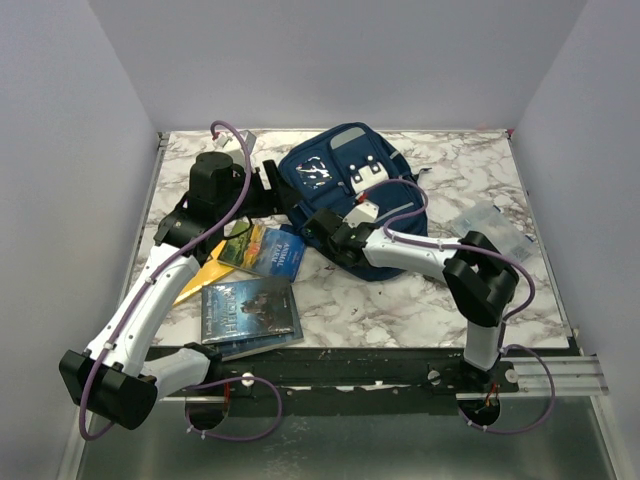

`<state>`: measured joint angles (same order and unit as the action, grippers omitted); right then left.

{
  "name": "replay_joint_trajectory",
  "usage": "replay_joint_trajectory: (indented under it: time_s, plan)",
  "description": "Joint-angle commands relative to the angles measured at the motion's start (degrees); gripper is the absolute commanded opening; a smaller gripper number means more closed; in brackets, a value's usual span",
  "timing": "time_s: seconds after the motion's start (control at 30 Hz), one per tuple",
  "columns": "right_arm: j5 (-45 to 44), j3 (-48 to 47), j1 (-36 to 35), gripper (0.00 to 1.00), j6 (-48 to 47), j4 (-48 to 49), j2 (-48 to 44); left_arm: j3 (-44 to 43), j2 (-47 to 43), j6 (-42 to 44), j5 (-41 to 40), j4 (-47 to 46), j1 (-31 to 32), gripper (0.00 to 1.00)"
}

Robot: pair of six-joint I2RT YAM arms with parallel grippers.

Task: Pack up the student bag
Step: Zip the student bag at the center of the board.

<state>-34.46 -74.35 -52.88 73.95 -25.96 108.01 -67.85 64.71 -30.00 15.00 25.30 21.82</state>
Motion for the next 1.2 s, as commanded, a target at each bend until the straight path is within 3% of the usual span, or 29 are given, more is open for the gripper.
replay_joint_trajectory:
  time_s: [0.0,0.33,0.77,0.9,1.07,1.17]
  plan:
    - [-6.8,-4.5,-0.1,0.41,0.9,-6.1,4.5,1.3,-0.9,-0.9,2.3,-1.6,0.0,0.73]
    - [-10.1,-12.6,-0.1,0.39,-0.5,-12.1,11.0,1.6,-1.1,-1.4,4.1,-2.2,0.0,0.73]
    - [-12.9,-16.8,-0.2,0.22,-5.5,-13.7,15.3,1.8,-1.1,-1.0,4.1,-2.4,-0.1,0.73]
    - [-11.7,-17.1,-0.1,0.01,-9.1,-12.6,13.4,1.8,-0.8,-0.6,3.6,-2.4,-0.1,0.73]
    - [-3.9,-8.8,0.0,0.01,-19.5,-0.4,4.9,1.9,0.9,-1.0,4.5,-2.6,-0.9,0.73]
    - [0.9,-6.3,0.5,0.01,-20.7,0.0,1.5,2.8,3.7,-3.3,8.6,-4.4,-3.0,0.73]
